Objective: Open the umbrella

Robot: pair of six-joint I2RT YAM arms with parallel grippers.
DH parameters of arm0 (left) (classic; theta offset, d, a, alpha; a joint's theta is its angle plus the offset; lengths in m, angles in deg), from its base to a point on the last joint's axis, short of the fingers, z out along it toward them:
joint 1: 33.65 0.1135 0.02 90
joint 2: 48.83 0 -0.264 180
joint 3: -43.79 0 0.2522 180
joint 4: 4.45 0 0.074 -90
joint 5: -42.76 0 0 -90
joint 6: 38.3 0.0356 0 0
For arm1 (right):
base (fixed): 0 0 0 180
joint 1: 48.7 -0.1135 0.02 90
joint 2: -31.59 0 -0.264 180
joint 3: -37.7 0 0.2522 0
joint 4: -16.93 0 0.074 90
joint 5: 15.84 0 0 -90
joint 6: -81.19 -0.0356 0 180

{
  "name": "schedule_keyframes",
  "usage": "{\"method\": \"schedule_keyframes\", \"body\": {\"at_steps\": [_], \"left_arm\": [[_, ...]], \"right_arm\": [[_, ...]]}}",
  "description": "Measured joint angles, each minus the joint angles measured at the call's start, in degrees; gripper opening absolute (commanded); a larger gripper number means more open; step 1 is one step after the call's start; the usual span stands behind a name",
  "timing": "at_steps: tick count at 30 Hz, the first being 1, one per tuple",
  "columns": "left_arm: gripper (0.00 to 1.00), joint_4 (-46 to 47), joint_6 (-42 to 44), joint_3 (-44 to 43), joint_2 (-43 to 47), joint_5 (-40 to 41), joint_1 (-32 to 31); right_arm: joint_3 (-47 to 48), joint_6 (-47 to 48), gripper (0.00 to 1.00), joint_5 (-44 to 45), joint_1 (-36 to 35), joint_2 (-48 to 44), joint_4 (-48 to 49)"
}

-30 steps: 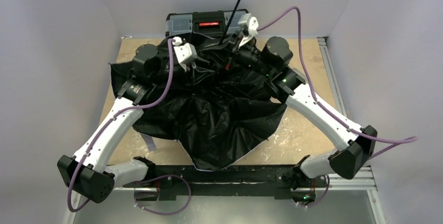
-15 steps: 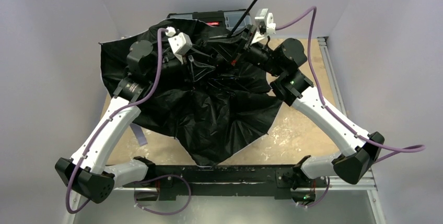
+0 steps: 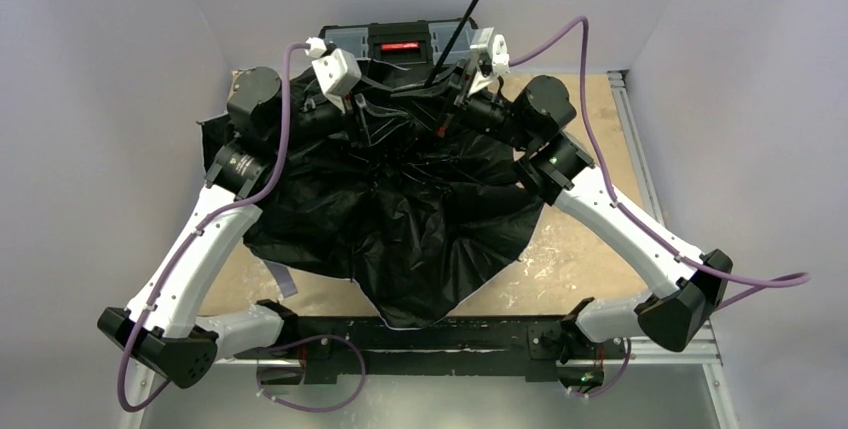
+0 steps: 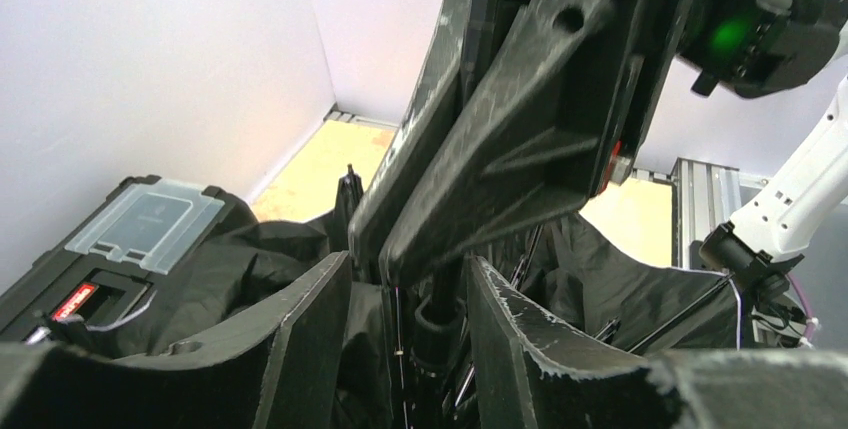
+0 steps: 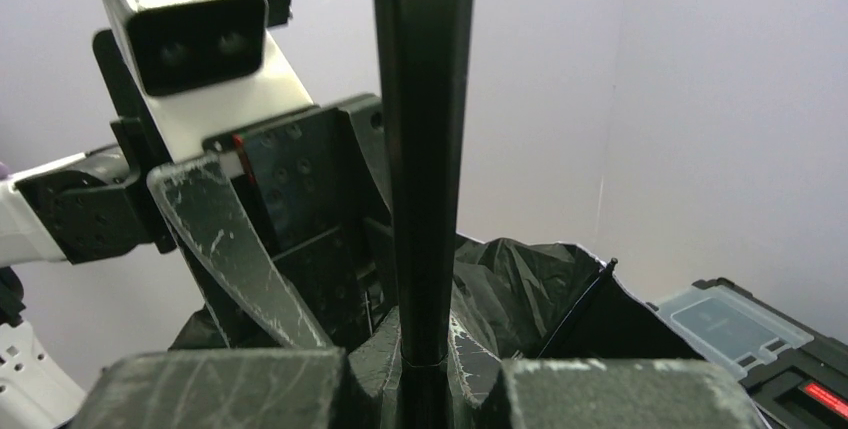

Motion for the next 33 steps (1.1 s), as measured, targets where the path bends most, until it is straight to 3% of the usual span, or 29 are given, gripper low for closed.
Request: {"method": "schedule_keyframes", "body": {"at_steps": [6,19,23,33], "left_arm": [[0.21,-4.0,0.6,-2.5,-1.0,2.7,-1.4],[0.21,-4.8,1.8,-2.7,-2.1,3.1,-1.7],[0.13,-3.7,1.7,-1.0,-2.0,3.4,-1.7],[0.16,3.8,1.5,8.2,0.0,5.8,-2.8]], "right_arm": [[-0.4,1.1,0.00,-0.2,0.2,0.1,-0.1],[-0.4,0.6,0.00,-0.1,0.7,0.4,-0.7],[-0.4,0.6,0.00,0.5,0.9,0.4,-2.4],[-0.5,-2.4,0.00,10.2,-0.3,0.6,-4.4]]}}
